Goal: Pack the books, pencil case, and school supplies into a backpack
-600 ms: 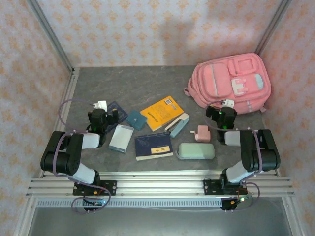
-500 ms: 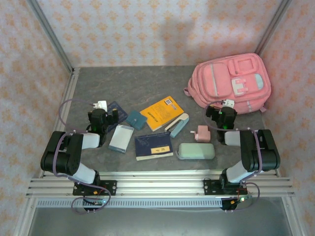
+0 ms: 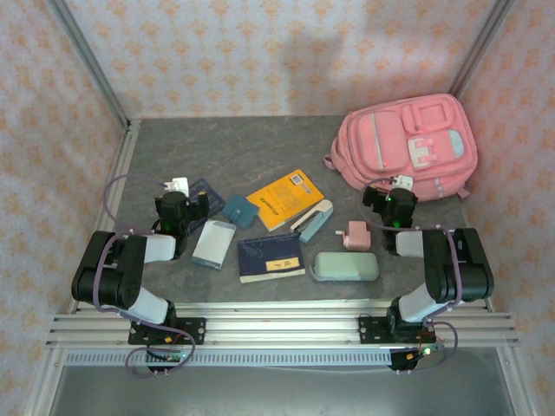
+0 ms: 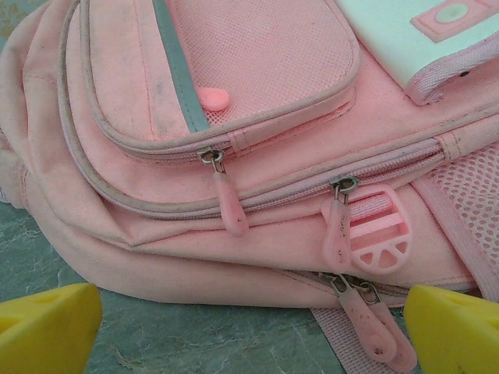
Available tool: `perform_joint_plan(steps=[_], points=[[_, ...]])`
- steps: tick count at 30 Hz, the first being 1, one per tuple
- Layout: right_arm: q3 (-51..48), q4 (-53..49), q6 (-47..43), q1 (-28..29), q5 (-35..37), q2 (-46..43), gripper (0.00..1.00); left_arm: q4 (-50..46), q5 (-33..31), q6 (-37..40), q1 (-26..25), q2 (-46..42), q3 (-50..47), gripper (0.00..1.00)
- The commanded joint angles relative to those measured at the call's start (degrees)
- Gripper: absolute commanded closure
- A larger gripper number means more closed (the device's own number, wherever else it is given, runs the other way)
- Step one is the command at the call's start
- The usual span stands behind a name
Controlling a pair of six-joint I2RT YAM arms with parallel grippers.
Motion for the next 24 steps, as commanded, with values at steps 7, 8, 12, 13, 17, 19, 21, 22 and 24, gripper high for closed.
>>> perform_joint_plan(steps=[7, 8, 12, 13, 17, 19, 21, 22, 24], points=[[0.01, 0.05, 0.51, -1.43, -1.81, -0.47, 0.01, 0.93, 0.12, 0.94, 0.30, -0.83, 1.41, 0.00], [-0.31, 0.35, 0.41, -1.30, -1.59, -0.59, 0.01, 0.98, 0.16, 0.98, 0.30, -0.85, 1.39, 0.00], [-0.25, 0.31, 0.41, -1.26, -1.60, -0.55, 0.01, 0.81, 0.21, 0.94, 0.30, -0.83, 1.41, 0.00], [-0.25, 0.36, 0.41, -1.26, -1.56, -0.52, 0.01, 0.84, 0.21, 0.92, 0.30, -0.83, 1.41, 0.00], [-0.25, 0.33, 0.40, -1.21, -1.59, -0.49, 0.01, 1.00, 0.29, 0.92, 0.35, -0.84, 1.37, 0.00], [-0.23, 0.33, 0.33, -1.26, -1.56, -0.56, 0.01, 0.87, 0.38, 0.86, 0.39, -0.83, 1.41, 0.00], [-0.15, 0.24, 0.27, -1.17, -1.46, -0.47, 0.01, 0.91, 0.55, 0.77, 0.48, -0.87, 1.45, 0.00], [-0.17, 0.22, 0.31, -1.17, -1.45, -0.42, 0.01, 1.04, 0.76, 0.81, 0.56, -0.89, 1.30, 0.00], [0.06, -0.09, 0.33, -1.17, -1.36, -0.32, 0.01, 1.25, 1.22, 0.70, 0.82, -0.80, 1.24, 0.00]])
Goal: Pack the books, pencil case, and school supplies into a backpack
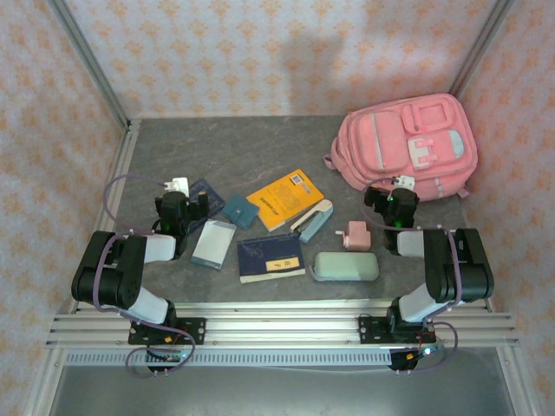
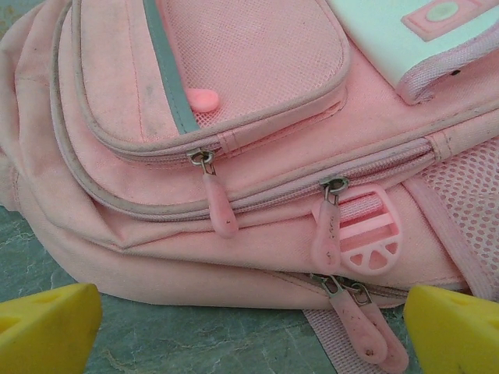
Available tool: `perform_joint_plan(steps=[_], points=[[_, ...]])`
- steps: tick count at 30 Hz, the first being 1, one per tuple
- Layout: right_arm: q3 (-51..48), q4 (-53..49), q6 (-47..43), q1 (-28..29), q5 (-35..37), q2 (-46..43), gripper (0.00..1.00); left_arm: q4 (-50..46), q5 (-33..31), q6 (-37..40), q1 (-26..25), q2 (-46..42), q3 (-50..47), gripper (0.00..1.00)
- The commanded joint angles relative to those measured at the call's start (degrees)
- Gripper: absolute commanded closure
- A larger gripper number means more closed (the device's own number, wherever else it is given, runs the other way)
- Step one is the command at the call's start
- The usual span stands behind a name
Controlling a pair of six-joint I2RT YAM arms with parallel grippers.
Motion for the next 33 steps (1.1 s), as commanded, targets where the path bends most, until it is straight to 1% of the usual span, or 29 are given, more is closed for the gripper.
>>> perform_joint_plan(steps=[1, 3, 4, 5, 6, 7, 8, 9, 11, 13, 14, 15, 17, 18, 19, 20, 21, 23, 24, 26, 27, 28, 29, 30, 31, 32, 33], points=[[-0.07, 0.13, 0.28, -0.03, -0.26, -0.54, 0.01, 1.32, 1.35, 0.53, 0.89, -0.75, 1.22, 0.00], [-0.02, 0.67, -0.22, 0.27, 0.03, -1.06, 0.01, 1.33, 1.68, 0.56, 1.06, -0.82, 1.15, 0.00], [2.26, -4.66, -0.58, 0.83, 1.01, -3.05, 0.01, 1.40, 1.72, 0.65, 1.03, -0.90, 1.15, 0.00], [7.10, -16.00, -0.24, 1.42, 2.52, -5.52, 0.01, -0.79, 1.37, 0.70, 0.99, -1.70, 2.03, 0.00], [11.95, -24.66, 1.26, 1.54, 4.45, -6.47, 0.01, -4.51, 0.43, 0.58, 0.84, -3.07, 3.68, 0.00], [17.55, -33.17, 5.14, 1.55, 7.01, -6.85, 0.01, -9.64, -2.72, 0.13, 0.15, -4.66, 5.75, 0.00], [23.06, -40.79, 8.69, 1.65, 7.87, -7.10, 0.01, -12.67, -6.30, -0.27, -0.75, -6.05, 7.19, 0.00], [26.80, -45.42, 9.91, 1.97, 6.86, -7.50, 0.01, -13.56, -7.45, -0.21, -1.15, -7.58, 7.19, 0.00], [30.85, -48.35, 9.64, 5.48, 6.33, -9.93, 0.00, -13.67, -9.34, 0.23, -1.87, -12.26, 6.05, 0.00], [32.76, -47.48, 9.12, 11.36, 6.31, -13.80, 0.01, -14.61, -10.03, 3.27, -3.41, -17.59, 6.25, 0.00], [33.91, -47.72, 8.75, 14.46, 5.99, -15.39, 0.01, -16.07, -7.90, 4.56, -3.80, -19.53, 7.30, 0.00], [35.06, -48.76, 8.57, 17.11, 6.06, -16.88, 0.01, -18.97, -3.89, 5.72, -3.85, -21.56, 8.65, 0.00], [37.71, -52.12, 6.39, 23.39, 4.80, -19.44, 0.01, -27.73, 9.56, 12.93, -4.45, -26.18, 14.13, 0.00], [38.77, -54.11, 4.78, 26.36, 5.57, -19.51, 0.01, -30.50, 14.77, 15.85, -5.16, -27.37, 15.92, 0.00], [39.94, -56.57, 3.74, 29.50, 6.62, -21.75, 0.01, -31.81, 17.39, 17.29, -6.67, -28.27, 17.59, 0.00], [41.16, -59.42, 3.08, 32.00, 7.06, -22.57, 0.01, -33.75, 17.06, 16.84, -8.56, -28.83, 19.58, 0.00], [42.27, -61.84, 2.74, 33.65, 7.73, -23.12, 0.01, -36.00, 15.95, 15.70, -10.33, -29.10, 21.52, 0.00], [45.73, -68.61, 2.35, 36.62, 10.38, -24.00, 0.01, -41.21, 10.05, 10.50, -14.79, -29.47, 25.96, 0.00], [47.57, -72.00, 2.57, 37.61, 12.56, -23.96, 0.01, -43.76, 5.75, 8.37, -17.42, -29.59, 28.04, 0.00], [50.73, -77.99, 4.16, 38.03, 15.13, -23.55, 0.01, -51.00, -6.18, 3.83, -24.11, -29.29, 33.25, 0.00], [51.82, -80.62, 5.35, 38.02, 17.41, -23.39, 0.01, -54.81, -8.76, 0.80, -25.54, -28.75, 36.03, 0.00], [53.05, -85.34, 9.16, 37.98, 21.95, -23.24, 0.00, -60.13, -9.83, -4.51, -25.68, -27.59, 39.90, 0.00], [51.68, -85.14, 14.40, 37.74, 28.78, -23.94, 0.01, -67.64, -14.18, -12.09, -25.72, -25.80, 44.81, 0.00], [49.97, -84.45, 18.48, 36.87, 31.99, -25.04, 0.00, -79.00, -19.25, -20.48, -25.63, -23.70, 50.54, 0.00], [48.30, -82.34, 18.49, 34.68, 29.10, -26.27, 0.00, -89.83, -25.59, -29.51, -25.49, -20.81, 55.85, 0.00], [47.41, -80.99, 19.05, 32.47, 26.49, -26.74, 0.02, -92.72, -24.88, -29.83, -24.74, -18.44, 57.49, 0.00], [48.18, -82.32, 20.48, 31.03, 25.68, -25.87, 0.01, -92.45, -22.24, -29.46, -24.36, -17.24, 57.20, 0.00]])
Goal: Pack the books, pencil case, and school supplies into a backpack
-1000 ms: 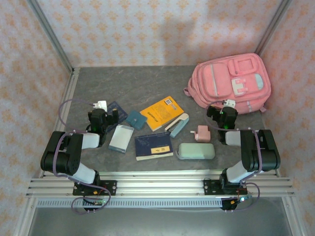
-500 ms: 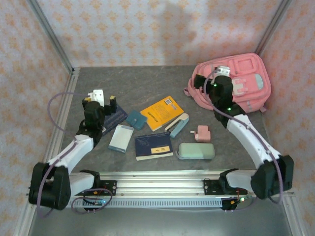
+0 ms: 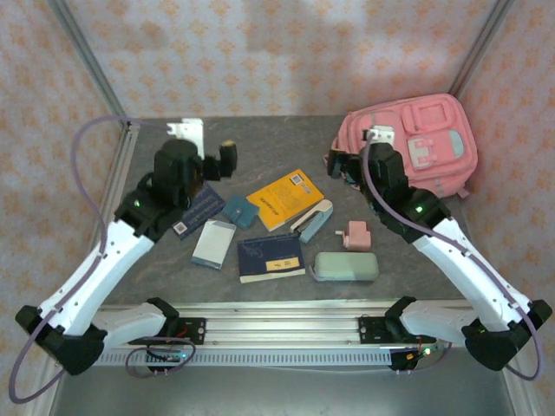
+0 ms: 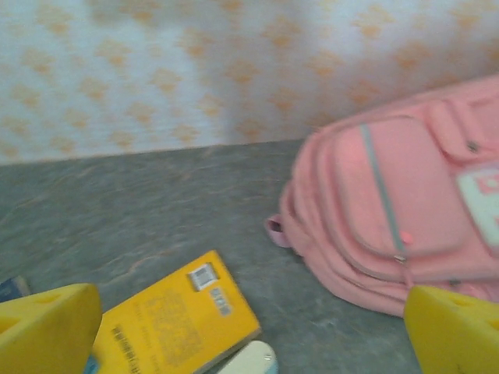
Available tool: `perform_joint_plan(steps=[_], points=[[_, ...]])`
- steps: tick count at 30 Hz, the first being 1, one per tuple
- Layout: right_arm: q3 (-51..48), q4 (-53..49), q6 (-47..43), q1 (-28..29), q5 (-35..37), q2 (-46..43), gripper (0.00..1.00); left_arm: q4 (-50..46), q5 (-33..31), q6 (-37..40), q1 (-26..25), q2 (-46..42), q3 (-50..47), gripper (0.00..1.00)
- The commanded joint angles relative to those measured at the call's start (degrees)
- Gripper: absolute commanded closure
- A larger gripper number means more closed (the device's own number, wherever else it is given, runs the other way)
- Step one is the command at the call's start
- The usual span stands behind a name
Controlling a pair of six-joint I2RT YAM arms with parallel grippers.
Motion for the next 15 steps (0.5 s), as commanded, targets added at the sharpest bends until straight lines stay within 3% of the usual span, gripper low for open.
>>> perform_joint_plan(steps=[1, 7, 10, 13, 15], points=[[1.32, -7.71, 8.02, -4.46, 4.12, 1.23, 0.01, -22.73, -7.22, -15.88, 1.00, 4.66, 3.31, 0.00], [5.73, -9.26, 7.66, -4.90, 2.05, 10.28, 0.01, -26.39, 3.26, -21.31, 0.54, 6.48, 4.82, 0.00], [8.91, -8.69, 4.18, -5.27, -3.25, 15.74, 0.01, -27.02, 5.88, -20.84, -0.05, 6.69, 3.54, 0.00], [16.07, -13.89, 3.50, -8.23, -9.30, 24.49, 0.16, -27.11, 7.84, -20.12, -0.40, 7.15, 1.32, 0.00], [19.71, -16.47, 4.17, -10.69, -11.46, 29.40, 0.15, -27.15, 9.90, -19.27, -0.62, 7.10, 0.34, 0.00]])
